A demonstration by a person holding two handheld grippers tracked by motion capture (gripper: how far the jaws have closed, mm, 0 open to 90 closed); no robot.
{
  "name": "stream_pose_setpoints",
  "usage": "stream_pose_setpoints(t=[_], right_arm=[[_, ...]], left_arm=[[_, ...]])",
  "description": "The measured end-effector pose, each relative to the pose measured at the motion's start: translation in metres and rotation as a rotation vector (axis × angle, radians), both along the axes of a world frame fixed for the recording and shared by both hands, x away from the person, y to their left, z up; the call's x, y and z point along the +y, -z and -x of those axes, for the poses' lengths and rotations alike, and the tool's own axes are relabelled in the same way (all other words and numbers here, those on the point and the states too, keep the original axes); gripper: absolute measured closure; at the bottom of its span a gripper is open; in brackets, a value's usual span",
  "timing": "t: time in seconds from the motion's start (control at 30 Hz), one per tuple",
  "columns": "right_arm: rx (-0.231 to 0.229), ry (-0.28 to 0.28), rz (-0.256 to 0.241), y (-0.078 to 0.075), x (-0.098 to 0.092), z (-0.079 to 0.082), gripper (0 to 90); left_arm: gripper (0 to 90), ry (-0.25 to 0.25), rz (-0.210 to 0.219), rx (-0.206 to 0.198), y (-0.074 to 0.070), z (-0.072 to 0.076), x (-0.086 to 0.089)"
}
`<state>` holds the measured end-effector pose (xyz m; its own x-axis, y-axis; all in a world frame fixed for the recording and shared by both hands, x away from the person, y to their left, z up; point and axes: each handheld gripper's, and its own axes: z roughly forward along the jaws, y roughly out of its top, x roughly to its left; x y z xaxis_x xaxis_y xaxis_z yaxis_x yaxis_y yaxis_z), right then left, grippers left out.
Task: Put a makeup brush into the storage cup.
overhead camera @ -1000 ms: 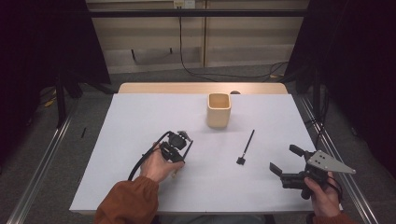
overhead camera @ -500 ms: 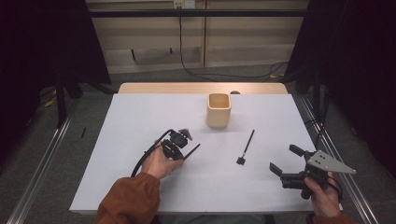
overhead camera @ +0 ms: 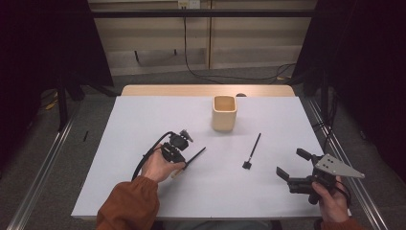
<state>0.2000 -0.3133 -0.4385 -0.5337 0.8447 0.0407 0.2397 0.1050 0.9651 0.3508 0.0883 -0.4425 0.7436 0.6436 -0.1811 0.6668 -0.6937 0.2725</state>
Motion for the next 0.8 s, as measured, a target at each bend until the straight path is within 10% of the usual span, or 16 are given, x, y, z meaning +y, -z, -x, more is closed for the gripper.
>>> stream_pose_setpoints(t=[0.8], right_arm=[[0.003,0.000,-0.001,0.000,0.000,0.000,0.0]], left_arm=[[83.7,-0.018,0.198,-0.045,-0.017,0.005,0.015]])
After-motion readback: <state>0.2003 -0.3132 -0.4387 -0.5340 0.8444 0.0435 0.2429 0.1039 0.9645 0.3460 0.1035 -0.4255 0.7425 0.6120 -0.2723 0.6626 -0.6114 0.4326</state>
